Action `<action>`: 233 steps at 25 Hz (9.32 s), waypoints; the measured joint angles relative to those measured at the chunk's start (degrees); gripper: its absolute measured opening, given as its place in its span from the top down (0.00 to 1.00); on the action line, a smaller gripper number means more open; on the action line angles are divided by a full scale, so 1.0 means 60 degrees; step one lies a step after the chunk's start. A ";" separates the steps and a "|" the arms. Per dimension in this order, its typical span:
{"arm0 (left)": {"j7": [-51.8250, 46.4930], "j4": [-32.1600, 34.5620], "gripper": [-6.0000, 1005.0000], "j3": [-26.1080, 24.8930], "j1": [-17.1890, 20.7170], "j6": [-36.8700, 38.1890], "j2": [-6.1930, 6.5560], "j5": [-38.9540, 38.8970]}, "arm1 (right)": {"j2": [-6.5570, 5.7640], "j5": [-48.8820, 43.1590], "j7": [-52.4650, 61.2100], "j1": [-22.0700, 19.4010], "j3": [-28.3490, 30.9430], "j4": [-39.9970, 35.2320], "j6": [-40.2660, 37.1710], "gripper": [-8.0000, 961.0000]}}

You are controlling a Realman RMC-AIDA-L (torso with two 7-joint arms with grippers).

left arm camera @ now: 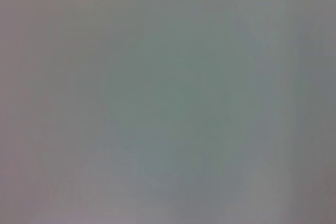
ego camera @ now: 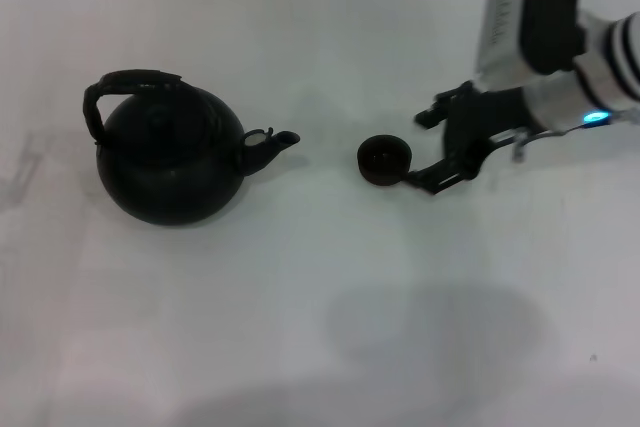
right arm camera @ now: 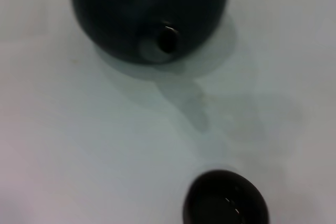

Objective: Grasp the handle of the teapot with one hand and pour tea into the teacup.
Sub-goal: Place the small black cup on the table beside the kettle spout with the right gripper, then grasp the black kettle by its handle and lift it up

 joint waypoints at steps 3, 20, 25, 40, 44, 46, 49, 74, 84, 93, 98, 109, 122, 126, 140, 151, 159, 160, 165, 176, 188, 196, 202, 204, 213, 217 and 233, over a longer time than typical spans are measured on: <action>-0.0159 -0.0011 0.16 0.0006 0.0035 0.0009 0.0015 0.0117 | -0.0029 -0.0613 -0.0074 -0.0277 0.0831 -0.0283 0.0090 0.09; -0.3793 0.2168 0.16 0.0015 0.0951 -0.0058 0.0053 0.2888 | 0.0006 0.2286 -0.2848 -0.2144 0.4956 -0.0316 -0.2026 0.10; -0.5111 0.3313 0.16 0.0014 0.1266 -0.0046 0.0018 0.4318 | -0.0018 0.5258 -0.4894 -0.2502 0.5644 0.0785 -0.2004 0.10; -0.7239 0.5093 0.16 0.0502 0.1046 0.0136 0.0025 0.5598 | 0.0005 0.5871 -0.5488 -0.2360 0.5676 0.1720 -0.2097 0.11; -0.7664 0.5394 0.16 0.0727 0.0835 0.0061 0.0048 0.5955 | 0.0002 0.5878 -0.5474 -0.2360 0.5676 0.1724 -0.2101 0.11; -0.7910 0.5422 0.16 0.0725 0.0631 0.0048 0.0066 0.6264 | 0.0002 0.5881 -0.5466 -0.2361 0.5677 0.1726 -0.2131 0.11; -0.8089 0.5424 0.17 0.0688 0.0430 -0.0022 0.0078 0.6595 | 0.0002 0.5882 -0.5466 -0.2354 0.5682 0.1730 -0.2150 0.11; -0.8313 0.5085 0.43 0.0682 -0.0002 -0.1207 0.0001 0.6094 | 0.0018 0.5881 -0.5530 -0.2336 0.5581 0.1939 -0.2084 0.11; -0.8266 0.4964 0.59 0.0673 -0.0056 -0.1315 0.0028 0.5605 | 0.0017 0.5819 -0.5530 -0.2360 0.5582 0.1998 -0.2048 0.11; -0.8255 0.4943 0.78 0.0682 -0.0065 -0.1450 0.0033 0.5609 | 0.0002 0.5796 -0.5608 -0.2366 0.5582 0.2106 -0.1985 0.11; -0.8240 0.4980 0.76 0.0731 -0.0033 -0.1268 0.0034 0.5757 | 0.0002 0.5792 -0.5662 -0.2383 0.5596 0.2140 -0.1960 0.12; -0.7751 0.4823 0.47 0.0403 0.0025 -0.1630 0.0051 0.5746 | -0.0013 0.5796 -0.5662 -0.2406 0.5670 0.2237 -0.2002 0.12; -0.7641 0.4675 0.36 0.0465 -0.0750 -0.2525 0.0114 0.5952 | -0.0012 0.5794 -0.5662 -0.2363 0.5580 0.2247 -0.2012 0.12; -0.7845 0.4648 0.37 0.0468 -0.0934 -0.2681 0.0112 0.6244 | -0.0012 0.5792 -0.5662 -0.2365 0.5580 0.2247 -0.1952 0.12; -0.8026 0.4542 0.39 0.0699 -0.1247 -0.2569 0.0039 0.6820 | -0.0012 0.5778 -0.5676 -0.2353 0.5611 0.2248 -0.1994 0.13; -0.7970 0.5162 0.42 0.0743 -0.0523 -0.1248 0.0012 0.6770 | -0.0012 0.5779 -0.5677 -0.2335 0.5660 0.2294 -0.2213 0.13; -0.7751 0.5194 0.44 0.0709 -0.0161 -0.1100 0.0042 0.6730 | -0.0012 0.5796 -0.5677 -0.2336 0.5680 0.2344 -0.2261 0.13; -0.7731 0.5194 0.44 0.0720 -0.0182 -0.1099 0.0047 0.6732 | -0.0012 0.5800 -0.5677 -0.2336 0.5680 0.2345 -0.2271 0.13; -0.8059 0.5200 0.45 0.0761 -0.0644 -0.1095 0.0083 0.7065 | -0.0012 0.5821 -0.5654 -0.2244 0.5678 0.2349 -0.2291 0.13; -0.8229 0.5146 0.47 0.0690 -0.1330 -0.1310 0.0085 0.7653 | -0.0012 0.5852 -0.5636 -0.2193 0.5669 0.2448 -0.2299 0.13; -0.8731 0.5115 0.50 0.0758 -0.1679 -0.2345 0.0098 0.7963 | 0.0002 0.5868 -0.5657 -0.2186 0.5685 0.2468 -0.2325 0.14; -0.8914 0.5081 0.76 0.0766 -0.1814 -0.2916 0.0085 0.8376 | 0.0002 0.5868 -0.5648 -0.2170 0.5685 0.2467 -0.2322 0.14; -0.9225 0.5086 0.82 0.0760 -0.1877 -0.3171 0.0075 0.8533 | 0.0003 0.5868 -0.5629 -0.2160 0.5685 0.2467 -0.2322 0.14; -0.9296 0.5107 0.84 0.0761 -0.1880 -0.3181 0.0070 0.8555 | 0.0002 0.5868 -0.5628 -0.2160 0.5685 0.2467 -0.2323 0.14; -0.9237 0.5260 0.86 0.0699 -0.1744 -0.3213 0.0014 0.8283 | 0.0002 0.5866 -0.5650 -0.2153 0.5685 0.2545 -0.2385 0.14; -0.9235 0.5564 0.87 0.0734 -0.1591 -0.3110 0.0007 0.7989 | 0.0002 0.5866 -0.5658 -0.2093 0.5655 0.2628 -0.2475 0.14; -0.9959 0.6152 0.89 0.0712 -0.1655 -0.3132 0.0047 0.7513 | 0.0002 0.5866 -0.5672 -0.1985 0.5653 0.2717 -0.2530 0.15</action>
